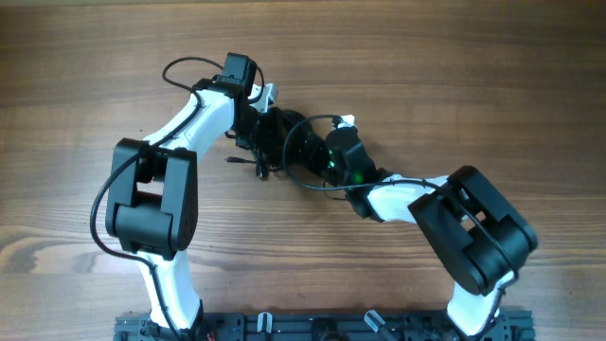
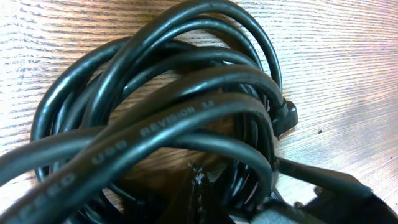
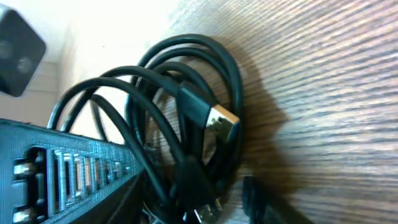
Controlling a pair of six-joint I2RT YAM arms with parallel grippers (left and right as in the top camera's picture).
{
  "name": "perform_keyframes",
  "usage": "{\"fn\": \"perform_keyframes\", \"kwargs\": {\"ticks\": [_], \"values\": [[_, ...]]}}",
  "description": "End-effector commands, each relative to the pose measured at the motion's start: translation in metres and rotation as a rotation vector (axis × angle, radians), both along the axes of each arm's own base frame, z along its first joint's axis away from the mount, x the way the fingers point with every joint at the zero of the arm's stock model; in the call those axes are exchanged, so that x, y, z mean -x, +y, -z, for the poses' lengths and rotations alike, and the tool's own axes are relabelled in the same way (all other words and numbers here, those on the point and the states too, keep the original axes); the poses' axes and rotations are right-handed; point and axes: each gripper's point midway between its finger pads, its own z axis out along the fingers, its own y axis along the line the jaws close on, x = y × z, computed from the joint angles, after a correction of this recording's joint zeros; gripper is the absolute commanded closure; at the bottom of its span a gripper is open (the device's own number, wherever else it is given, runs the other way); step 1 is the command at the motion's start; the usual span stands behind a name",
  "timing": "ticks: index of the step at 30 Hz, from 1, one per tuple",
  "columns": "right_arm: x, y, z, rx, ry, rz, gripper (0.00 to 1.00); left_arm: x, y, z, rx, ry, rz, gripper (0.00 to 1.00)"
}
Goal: Untangle cables
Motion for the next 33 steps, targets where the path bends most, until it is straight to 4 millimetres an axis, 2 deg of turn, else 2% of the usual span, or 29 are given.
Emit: {"fn": "perform_keyframes", "kwargs": {"ticks": [1, 6, 9, 11, 15, 20, 23, 24, 29, 33], "values": [[0.0, -0.001, 0.016, 0.024, 0.019, 0.012, 0.52, 0.004, 0.0, 0.006, 0.013, 0.016, 0.017, 0.96], [0.001, 0.002, 0.019, 0.024, 0.014, -0.005, 0.55, 0.004, 0.0, 0.006, 0.012, 0.015, 0.017, 0.96], [0.001, 0.002, 0.018, 0.032, 0.002, -0.014, 0.6, 0.003, -0.001, 0.006, 0.013, 0.012, 0.017, 0.96], [0.001, 0.002, 0.018, 0.058, -0.023, -0.04, 0.75, 0.003, -0.001, 0.006, 0.014, 0.012, 0.017, 0.96], [0.0, 0.005, 0.012, 0.044, -0.04, -0.06, 0.96, 0.003, -0.001, 0.006, 0.014, 0.013, 0.017, 0.96], [-0.001, 0.008, -0.017, 0.077, -0.143, -0.139, 0.95, 0.008, -0.008, -0.002, 0.065, 0.011, 0.062, 0.96], [0.001, 0.0, -0.041, 0.108, -0.168, -0.152, 0.95, 0.009, -0.008, -0.009, 0.072, 0.002, 0.071, 0.96], [0.001, -0.007, -0.056, 0.13, -0.189, -0.159, 0.95, 0.009, -0.008, -0.013, 0.072, -0.011, 0.086, 0.96], [0.002, -0.038, -0.095, 0.16, -0.207, -0.125, 0.96, 0.009, -0.007, -0.018, 0.085, -0.018, 0.086, 0.96], [0.008, -0.055, -0.105, 0.188, -0.19, -0.112, 0.96, 0.02, -0.027, -0.035, 0.243, -0.022, 0.182, 0.96]]}}
